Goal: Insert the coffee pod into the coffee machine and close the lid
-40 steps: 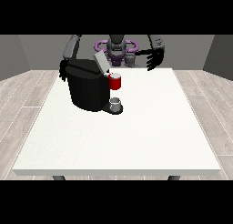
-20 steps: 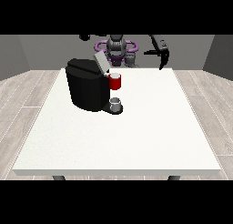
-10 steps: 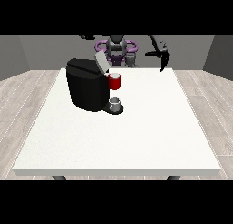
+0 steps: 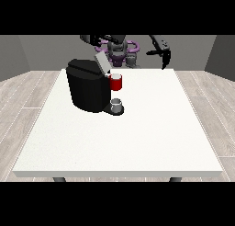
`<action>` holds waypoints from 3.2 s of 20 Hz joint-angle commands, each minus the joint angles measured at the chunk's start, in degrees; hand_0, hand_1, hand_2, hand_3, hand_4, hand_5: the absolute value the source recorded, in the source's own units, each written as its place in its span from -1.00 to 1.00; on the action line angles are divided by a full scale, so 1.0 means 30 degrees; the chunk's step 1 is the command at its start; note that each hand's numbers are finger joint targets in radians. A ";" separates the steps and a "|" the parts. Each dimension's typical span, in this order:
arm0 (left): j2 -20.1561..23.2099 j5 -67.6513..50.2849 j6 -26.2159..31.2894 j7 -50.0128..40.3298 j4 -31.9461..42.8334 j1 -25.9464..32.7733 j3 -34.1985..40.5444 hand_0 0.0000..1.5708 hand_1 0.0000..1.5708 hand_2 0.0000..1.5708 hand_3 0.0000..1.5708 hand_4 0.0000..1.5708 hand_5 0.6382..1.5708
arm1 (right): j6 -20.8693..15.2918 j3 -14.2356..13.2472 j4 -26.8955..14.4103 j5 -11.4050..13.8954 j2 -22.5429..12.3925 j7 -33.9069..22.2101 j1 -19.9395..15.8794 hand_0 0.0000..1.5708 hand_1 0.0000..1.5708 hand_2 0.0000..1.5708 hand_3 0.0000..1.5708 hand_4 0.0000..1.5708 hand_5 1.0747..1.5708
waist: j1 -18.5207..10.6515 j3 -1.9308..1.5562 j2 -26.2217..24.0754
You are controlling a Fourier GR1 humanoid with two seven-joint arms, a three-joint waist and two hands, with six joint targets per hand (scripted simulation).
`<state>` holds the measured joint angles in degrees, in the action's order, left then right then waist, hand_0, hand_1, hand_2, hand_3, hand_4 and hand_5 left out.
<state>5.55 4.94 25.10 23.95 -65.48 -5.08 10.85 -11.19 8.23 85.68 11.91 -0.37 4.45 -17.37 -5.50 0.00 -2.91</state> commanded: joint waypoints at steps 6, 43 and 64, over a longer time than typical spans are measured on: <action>-0.0355 -0.0629 -0.0407 -0.0453 -0.1246 -0.0145 -0.0379 -1.00 -1.00 -1.00 -1.00 -0.61 1.00 | 0.0427 -0.2946 -0.2989 -0.0900 -0.0851 0.0378 -0.3039 -1.00 -1.00 -1.00 -1.00 -0.47 1.00 | -0.0326 -0.0004 0.1373; 0.1343 -0.1327 0.0480 0.1439 0.1602 -0.2421 -0.0161 -1.00 -1.00 -1.00 -1.00 -0.53 1.00 | -0.1012 -0.2848 -0.8360 0.0636 -0.1063 0.0193 -0.9653 -1.00 -1.00 -1.00 -1.00 -0.48 1.00 | -0.2175 0.0017 0.3848; 0.0083 -0.0138 -0.0060 0.3363 0.2932 -0.2214 -0.1603 -1.00 -1.00 -1.00 -1.00 -0.79 1.00 | -0.2196 0.2544 -0.8583 -0.0402 0.0118 0.1369 -0.8839 -1.00 -1.00 -1.00 -1.00 -0.38 1.00 | -0.2958 0.0005 0.3141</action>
<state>8.14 2.60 26.52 32.06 -57.42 -12.30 8.12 -14.96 9.07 59.52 13.24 -0.27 7.69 -48.02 -12.93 0.00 7.49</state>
